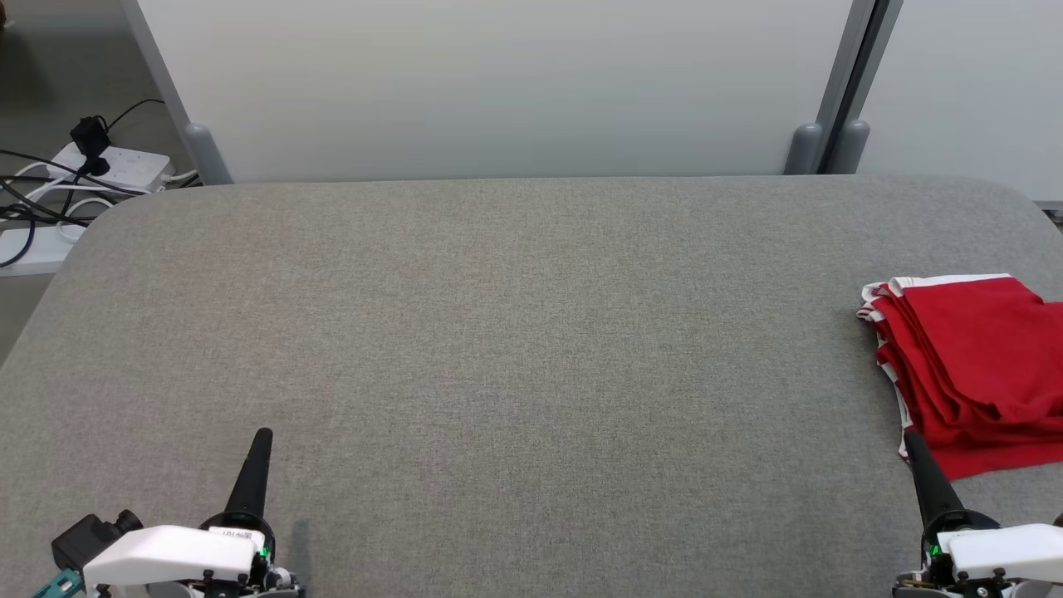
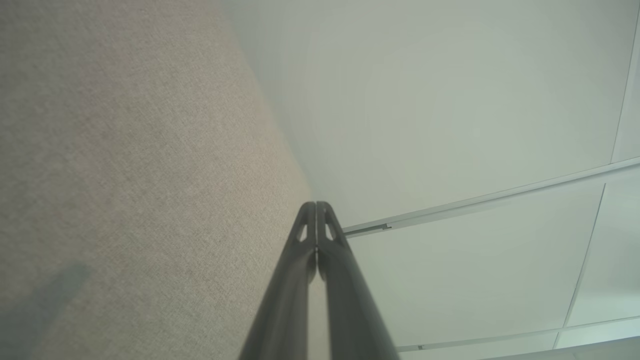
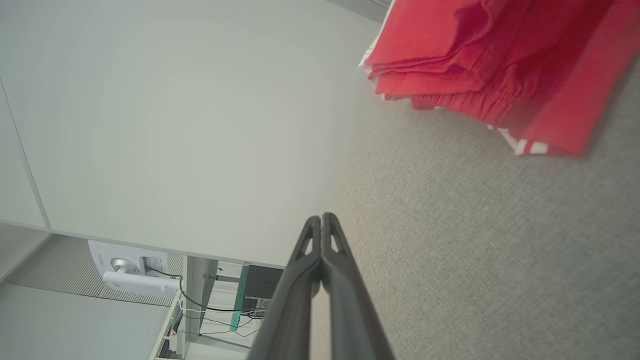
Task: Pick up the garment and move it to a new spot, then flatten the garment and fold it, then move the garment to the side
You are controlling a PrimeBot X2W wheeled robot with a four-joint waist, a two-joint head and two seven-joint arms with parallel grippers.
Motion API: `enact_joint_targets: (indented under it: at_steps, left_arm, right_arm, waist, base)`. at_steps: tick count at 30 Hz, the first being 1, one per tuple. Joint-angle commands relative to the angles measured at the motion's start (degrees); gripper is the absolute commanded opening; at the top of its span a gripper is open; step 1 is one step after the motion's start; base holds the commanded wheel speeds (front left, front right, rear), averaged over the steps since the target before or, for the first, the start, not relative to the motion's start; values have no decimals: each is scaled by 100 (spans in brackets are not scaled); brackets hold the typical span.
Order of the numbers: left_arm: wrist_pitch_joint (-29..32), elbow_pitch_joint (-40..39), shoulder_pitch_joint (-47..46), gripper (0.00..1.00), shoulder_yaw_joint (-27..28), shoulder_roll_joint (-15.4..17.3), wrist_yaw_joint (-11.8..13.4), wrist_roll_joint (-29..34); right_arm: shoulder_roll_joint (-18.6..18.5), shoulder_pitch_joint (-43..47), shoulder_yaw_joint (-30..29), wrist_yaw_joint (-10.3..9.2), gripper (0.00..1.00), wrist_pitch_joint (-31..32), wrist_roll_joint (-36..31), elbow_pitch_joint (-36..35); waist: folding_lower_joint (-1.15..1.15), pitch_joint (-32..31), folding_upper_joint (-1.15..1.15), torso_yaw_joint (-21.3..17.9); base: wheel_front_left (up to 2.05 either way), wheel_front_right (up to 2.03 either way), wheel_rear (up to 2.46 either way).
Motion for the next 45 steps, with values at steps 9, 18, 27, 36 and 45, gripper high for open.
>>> enact_joint_targets:
  at_steps: [9,18,27,36,45]
  left_arm:
    - [188,-85,-379,0,442,-89,-230,-545]
    - [353,-47,-434,0,669,-250,-379,-1003]
    - [449,-26,-465,0,801,-342,-465,-1263]
    - [452,-26,-466,0,804,-344,-465,-1261]
    - [454,-26,-466,0,807,-346,-465,-1258]
  right_arm:
    - [-120,-353,32,1,0,144,760,-39]
    - [-124,-457,-11,1,0,244,1416,43]
    - [-123,-517,-41,1,0,306,1786,90]
    - [-114,-518,-53,1,0,316,1776,91]
    - [-106,-519,-65,1,0,325,1766,92]
  waist:
    - [0,15,0,-6]
    - [0,31,0,-12]
    - [0,39,0,-16]
    - [0,39,0,-16]
    - [0,39,0,-16]
  base:
    - [0,0,0]
    - [0,0,0]
    - [0,0,0]
    - [0,0,0]
    - [0,0,0]
